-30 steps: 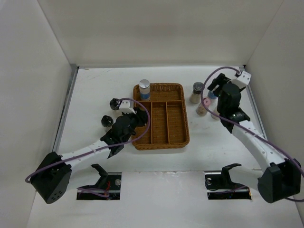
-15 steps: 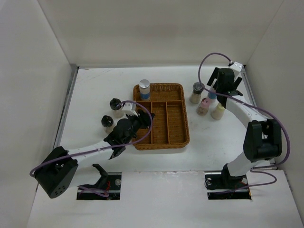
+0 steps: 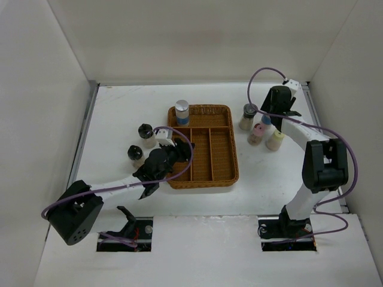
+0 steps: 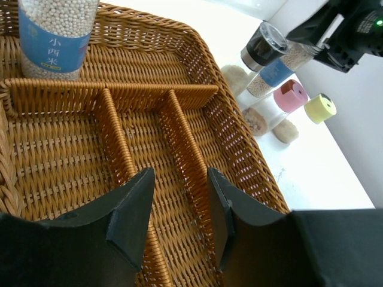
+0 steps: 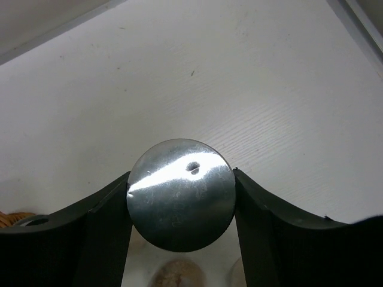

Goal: Organize the condiment bottles

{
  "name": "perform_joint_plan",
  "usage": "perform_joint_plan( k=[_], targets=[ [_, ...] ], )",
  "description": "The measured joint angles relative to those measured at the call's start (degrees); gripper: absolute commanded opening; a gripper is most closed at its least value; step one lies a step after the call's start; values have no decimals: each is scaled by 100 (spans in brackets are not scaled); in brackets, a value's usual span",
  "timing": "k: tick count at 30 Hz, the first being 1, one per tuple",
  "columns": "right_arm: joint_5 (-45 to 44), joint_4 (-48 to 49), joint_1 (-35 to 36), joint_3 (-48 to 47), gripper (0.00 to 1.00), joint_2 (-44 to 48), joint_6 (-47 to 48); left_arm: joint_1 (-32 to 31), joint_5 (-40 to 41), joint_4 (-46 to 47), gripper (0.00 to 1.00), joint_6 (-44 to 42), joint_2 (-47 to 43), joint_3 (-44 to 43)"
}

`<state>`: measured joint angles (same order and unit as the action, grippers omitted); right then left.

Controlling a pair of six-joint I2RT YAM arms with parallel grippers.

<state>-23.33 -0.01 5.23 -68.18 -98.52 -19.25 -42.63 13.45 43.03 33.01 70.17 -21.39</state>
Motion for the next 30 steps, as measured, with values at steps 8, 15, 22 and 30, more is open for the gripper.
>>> perform_joint_plan(
  k=[8,15,22,30],
  targets=[
    [-306,116,-39,352,52,470,-44,24,-24,98,39,2,155,2],
    [-726,603,243,455,52,1915,197,74,-162,435,40,24,160,133],
    [-686,1102,1401,197,51,2033,365,105,-229,704,40,39,70,337],
    [-70,1091,2758,-765,50,234,269,249,-278,863,40,164,-74,455]
  ],
)
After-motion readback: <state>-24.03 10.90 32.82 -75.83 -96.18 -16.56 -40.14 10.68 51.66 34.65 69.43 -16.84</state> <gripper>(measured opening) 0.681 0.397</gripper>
